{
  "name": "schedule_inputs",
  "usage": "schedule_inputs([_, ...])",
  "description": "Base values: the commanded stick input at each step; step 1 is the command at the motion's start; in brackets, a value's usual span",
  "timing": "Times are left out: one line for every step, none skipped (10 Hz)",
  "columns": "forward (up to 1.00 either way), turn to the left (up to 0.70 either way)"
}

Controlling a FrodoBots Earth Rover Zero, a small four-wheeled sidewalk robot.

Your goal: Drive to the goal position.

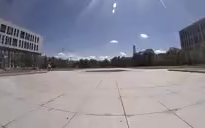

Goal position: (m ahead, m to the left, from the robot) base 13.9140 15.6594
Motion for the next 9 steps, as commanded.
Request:
schedule_inputs([0.66, 0.0])
schedule_inputs([0.66, 0.0])
schedule_inputs([0.66, 0.0])
schedule_inputs([0.66, 0.0])
schedule_inputs([0.66, 0.0])
schedule_inputs([0.66, 0.0])
schedule_inputs([0.66, 0.0])
schedule_inputs([0.66, 0.0])
schedule_inputs([0.66, 0.0])
